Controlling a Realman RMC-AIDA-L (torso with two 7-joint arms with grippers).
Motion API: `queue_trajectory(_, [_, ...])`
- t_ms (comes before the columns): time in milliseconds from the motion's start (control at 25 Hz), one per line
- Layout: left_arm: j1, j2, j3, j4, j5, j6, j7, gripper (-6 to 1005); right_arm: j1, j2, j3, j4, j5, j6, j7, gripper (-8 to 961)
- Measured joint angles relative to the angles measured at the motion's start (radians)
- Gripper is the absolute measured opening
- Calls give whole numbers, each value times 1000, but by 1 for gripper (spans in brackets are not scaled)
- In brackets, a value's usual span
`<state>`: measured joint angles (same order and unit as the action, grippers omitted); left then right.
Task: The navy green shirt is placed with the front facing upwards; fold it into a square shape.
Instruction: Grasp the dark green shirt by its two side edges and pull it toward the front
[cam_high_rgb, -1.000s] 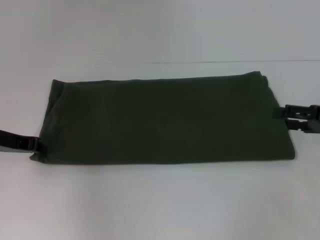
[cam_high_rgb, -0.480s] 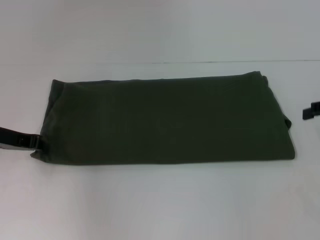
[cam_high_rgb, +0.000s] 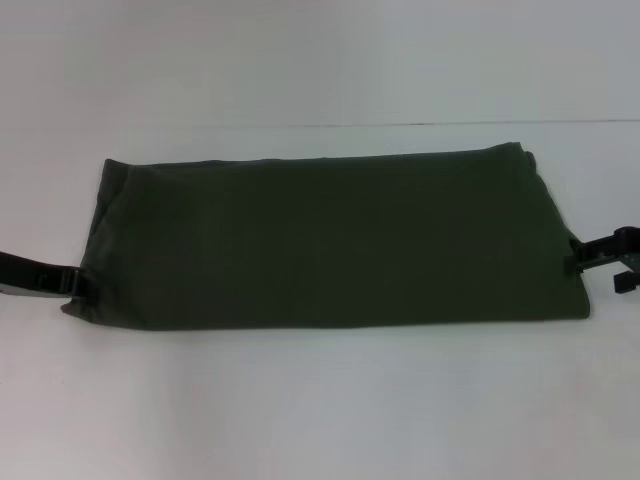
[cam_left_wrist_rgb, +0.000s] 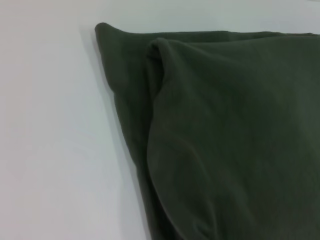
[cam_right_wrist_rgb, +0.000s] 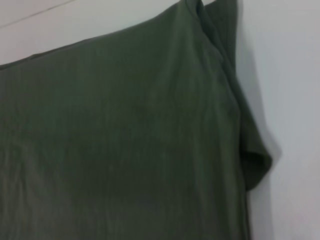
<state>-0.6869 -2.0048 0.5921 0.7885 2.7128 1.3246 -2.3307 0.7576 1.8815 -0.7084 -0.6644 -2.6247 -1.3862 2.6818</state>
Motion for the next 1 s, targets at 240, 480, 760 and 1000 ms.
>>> queue_trajectory(240, [0,-2,0,-1,-1,0,1,2,2,21,0,12,0,23,-10,911])
queue_trajectory(480, [1,-4,0,-2,-1,1,2,3,3,39,0,27,0,50,-21,911])
queue_trajectory(760, [0,-5,0,-2,-1,1,2,4,-1,47,-2,32,-2,63,-32,909])
queue_trajectory(1000, [0,-5,0,-2,-1,1,2,5,-4,57,-2,41,-3,72,-34,888])
